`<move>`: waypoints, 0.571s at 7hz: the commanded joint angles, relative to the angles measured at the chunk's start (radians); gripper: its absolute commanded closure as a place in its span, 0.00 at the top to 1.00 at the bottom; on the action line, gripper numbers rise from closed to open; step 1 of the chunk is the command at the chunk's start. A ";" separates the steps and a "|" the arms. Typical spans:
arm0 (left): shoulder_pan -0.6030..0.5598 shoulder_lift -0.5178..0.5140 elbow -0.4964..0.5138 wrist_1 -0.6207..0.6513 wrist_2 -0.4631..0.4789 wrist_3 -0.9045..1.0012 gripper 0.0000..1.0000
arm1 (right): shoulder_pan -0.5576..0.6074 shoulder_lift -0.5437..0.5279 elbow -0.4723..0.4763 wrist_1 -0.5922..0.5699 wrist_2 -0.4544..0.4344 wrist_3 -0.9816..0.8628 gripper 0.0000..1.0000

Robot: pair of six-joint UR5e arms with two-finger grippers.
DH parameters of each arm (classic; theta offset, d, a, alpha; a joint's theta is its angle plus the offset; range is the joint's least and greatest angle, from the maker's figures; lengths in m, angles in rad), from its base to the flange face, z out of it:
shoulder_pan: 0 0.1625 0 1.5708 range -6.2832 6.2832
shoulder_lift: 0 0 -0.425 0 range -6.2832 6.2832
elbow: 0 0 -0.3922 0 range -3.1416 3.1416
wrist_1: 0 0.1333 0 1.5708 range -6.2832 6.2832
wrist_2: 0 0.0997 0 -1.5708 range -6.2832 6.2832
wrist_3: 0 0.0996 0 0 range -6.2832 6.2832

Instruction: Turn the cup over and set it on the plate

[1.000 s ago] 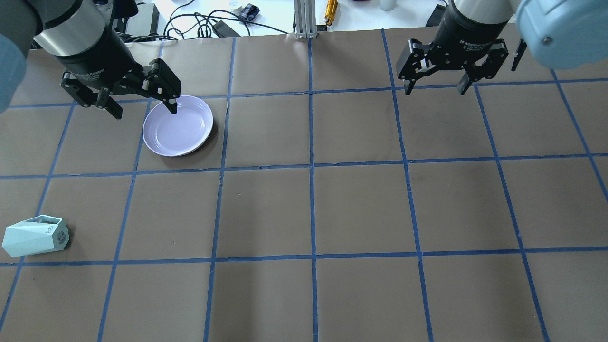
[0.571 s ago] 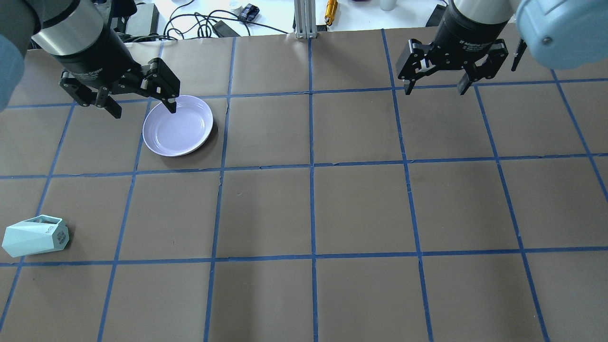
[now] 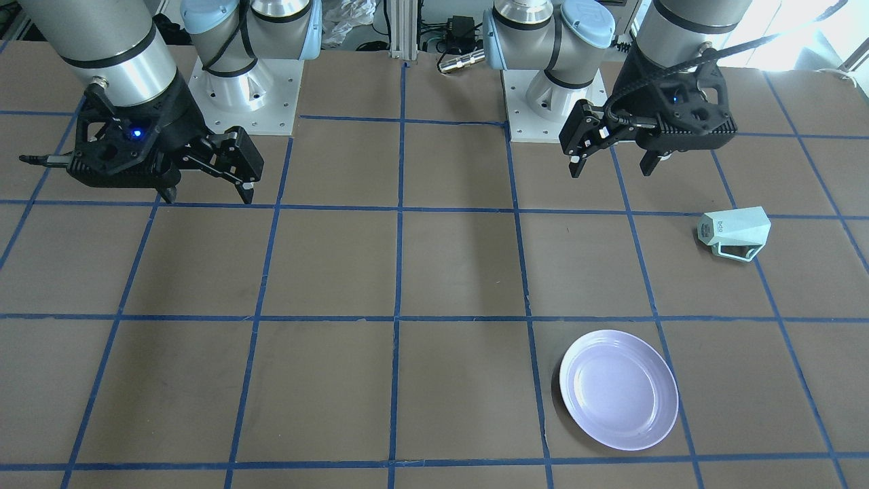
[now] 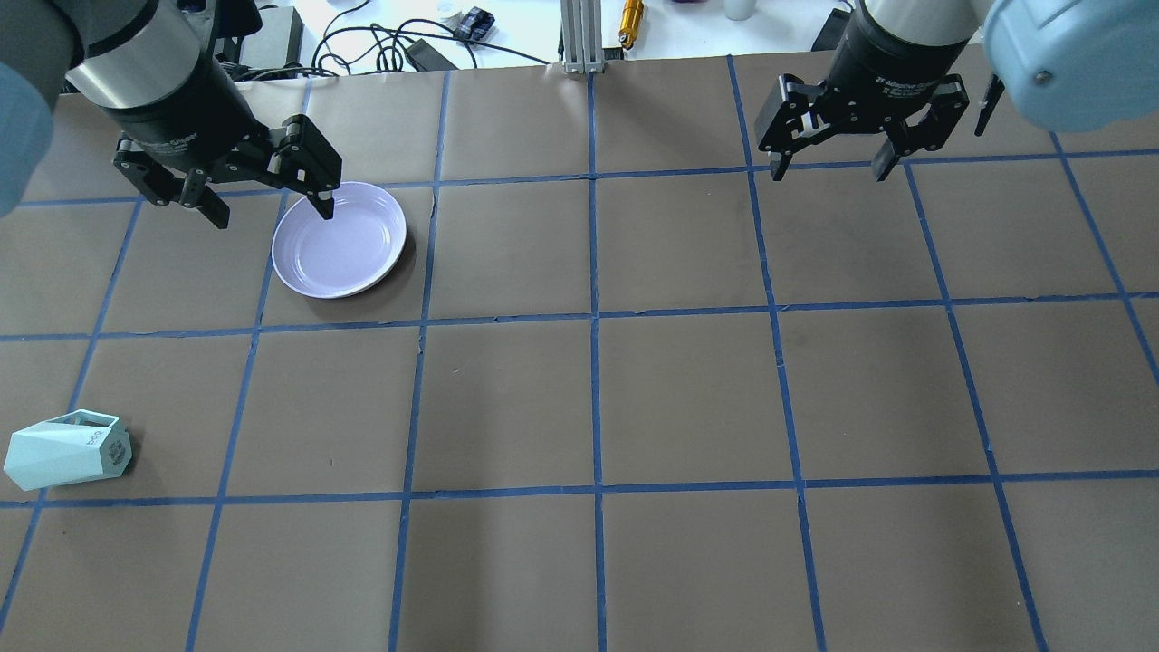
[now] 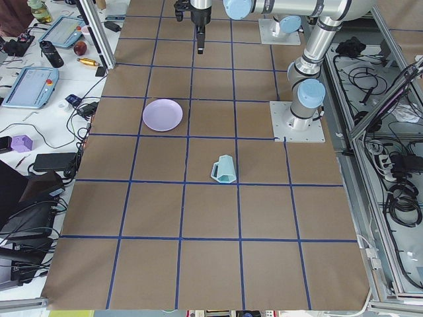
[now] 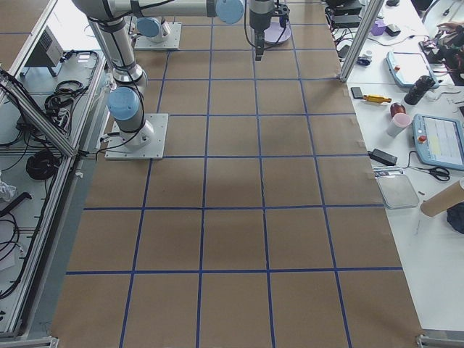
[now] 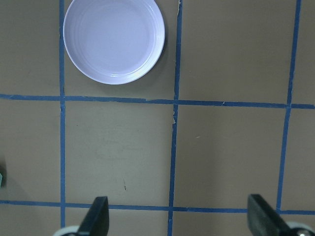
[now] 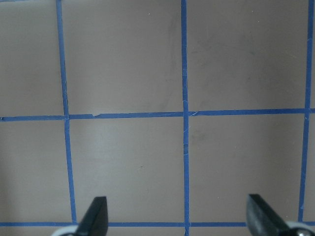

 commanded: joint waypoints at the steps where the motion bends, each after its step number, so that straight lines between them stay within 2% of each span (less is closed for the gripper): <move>1: 0.002 0.004 0.001 -0.003 0.003 0.001 1.00 | 0.000 0.000 0.000 0.000 -0.001 0.001 1.00; 4: 0.021 -0.001 -0.003 -0.001 0.015 0.032 1.00 | 0.000 0.000 0.000 0.000 -0.001 0.001 1.00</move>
